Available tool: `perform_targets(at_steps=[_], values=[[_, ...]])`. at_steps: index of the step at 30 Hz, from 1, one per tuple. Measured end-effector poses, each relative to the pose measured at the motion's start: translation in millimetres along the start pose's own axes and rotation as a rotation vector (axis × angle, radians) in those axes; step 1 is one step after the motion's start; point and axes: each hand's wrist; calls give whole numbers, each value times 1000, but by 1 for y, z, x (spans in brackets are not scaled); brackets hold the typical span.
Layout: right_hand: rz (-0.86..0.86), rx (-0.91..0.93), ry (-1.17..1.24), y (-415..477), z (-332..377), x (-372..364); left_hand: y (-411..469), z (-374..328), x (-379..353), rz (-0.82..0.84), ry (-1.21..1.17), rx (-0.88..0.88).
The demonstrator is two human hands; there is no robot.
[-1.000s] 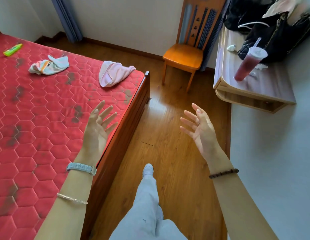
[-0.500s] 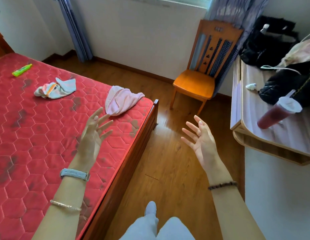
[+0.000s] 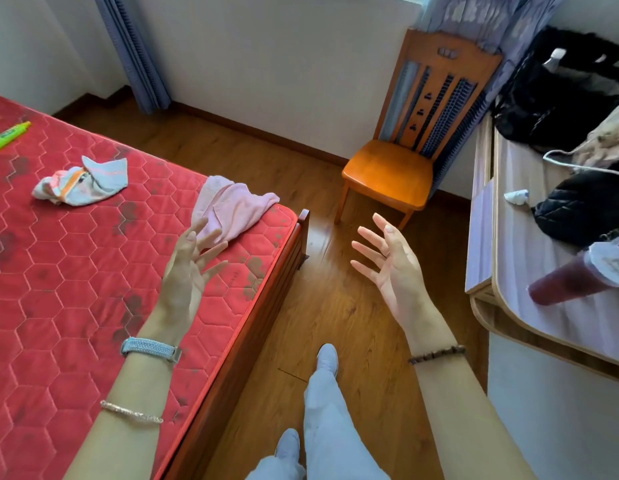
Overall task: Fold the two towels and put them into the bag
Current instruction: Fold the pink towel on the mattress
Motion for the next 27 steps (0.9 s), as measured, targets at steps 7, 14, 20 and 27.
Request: perform_targets(at_steps=[7, 14, 20, 27], values=[[16, 6, -10, 109, 36, 12, 86, -5, -65, -71, -20, -10], [58, -14, 0, 204, 69, 22, 147, -7, -130, -92, -72, -42], [58, -59, 20, 255, 80, 35, 191, -2, -164, -106, -129, 1], [40, -78, -34, 320, 82, 35, 254, 11, -187, -122, -91, 47]])
Point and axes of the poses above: each hand's wrist, its own y-axis towards the middle knuckle, its own x-axis out of the back of the hand, z = x × y, and after that the axes turned 5 degrees about -z, right-handed
